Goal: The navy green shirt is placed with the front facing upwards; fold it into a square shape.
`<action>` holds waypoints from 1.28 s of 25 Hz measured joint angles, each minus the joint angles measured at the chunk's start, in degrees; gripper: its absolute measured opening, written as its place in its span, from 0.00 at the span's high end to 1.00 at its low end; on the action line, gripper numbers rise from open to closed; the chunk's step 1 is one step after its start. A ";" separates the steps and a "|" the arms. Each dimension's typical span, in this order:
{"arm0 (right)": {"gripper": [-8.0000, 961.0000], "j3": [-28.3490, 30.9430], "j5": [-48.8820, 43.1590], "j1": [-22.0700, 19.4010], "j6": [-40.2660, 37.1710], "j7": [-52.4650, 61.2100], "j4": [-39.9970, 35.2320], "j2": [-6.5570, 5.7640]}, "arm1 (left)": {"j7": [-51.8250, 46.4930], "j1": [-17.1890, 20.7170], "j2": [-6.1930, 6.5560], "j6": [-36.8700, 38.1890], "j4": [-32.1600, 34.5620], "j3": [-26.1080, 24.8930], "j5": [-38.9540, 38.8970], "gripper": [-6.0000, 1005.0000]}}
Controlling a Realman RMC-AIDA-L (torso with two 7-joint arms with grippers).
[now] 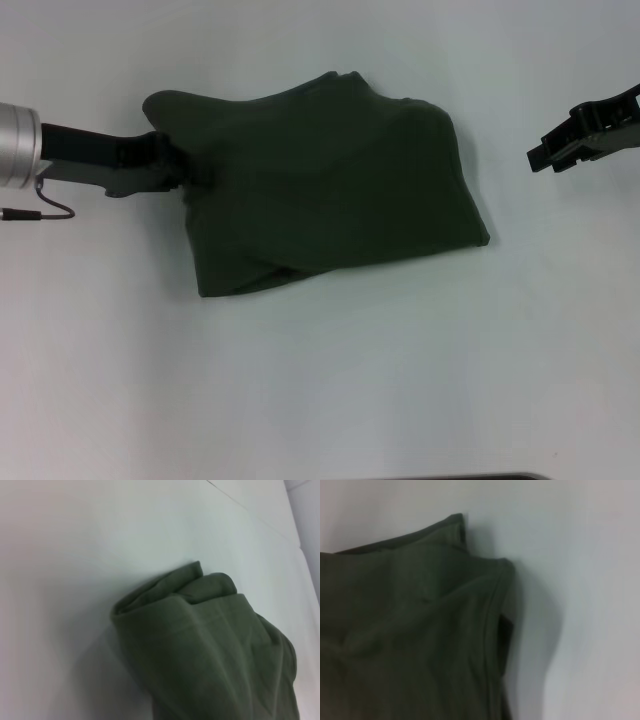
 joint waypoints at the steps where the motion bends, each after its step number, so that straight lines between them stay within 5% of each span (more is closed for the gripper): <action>1: 0.57 0.01 0.01 0.01 -0.02 0.00 0.02 0.00 | 0.29 0.13 -0.20 -0.15 -0.08 -0.19 0.21 0.92; 9: 0.53 0.10 -0.01 -0.13 -0.10 -0.23 0.14 0.00 | -0.76 0.85 0.23 -0.50 -0.58 -6.67 4.50 0.81; 14: 0.51 0.11 0.03 0.24 0.01 -0.27 0.16 -0.24 | -0.10 3.03 1.40 8.74 -4.74 -20.52 3.95 0.73; 18: 0.49 0.17 2.42 0.70 1.61 -0.56 0.12 -0.46 | 2.51 5.65 -1.09 21.78 -11.36 -28.99 -0.53 0.57; 22: 0.48 0.19 8.68 0.63 5.13 -1.43 -0.34 -0.83 | 2.75 6.62 -3.46 30.00 -15.23 -30.04 -3.66 0.39; 29: 0.44 -0.57 14.08 2.85 13.78 -2.81 5.50 -1.20 | 2.95 7.61 -5.48 34.02 -16.24 -30.13 -7.77 0.39; 32: 0.31 -0.64 13.87 4.62 14.46 -2.83 10.35 -1.25 | 3.60 8.00 -5.61 33.89 -16.14 -30.19 -10.07 0.39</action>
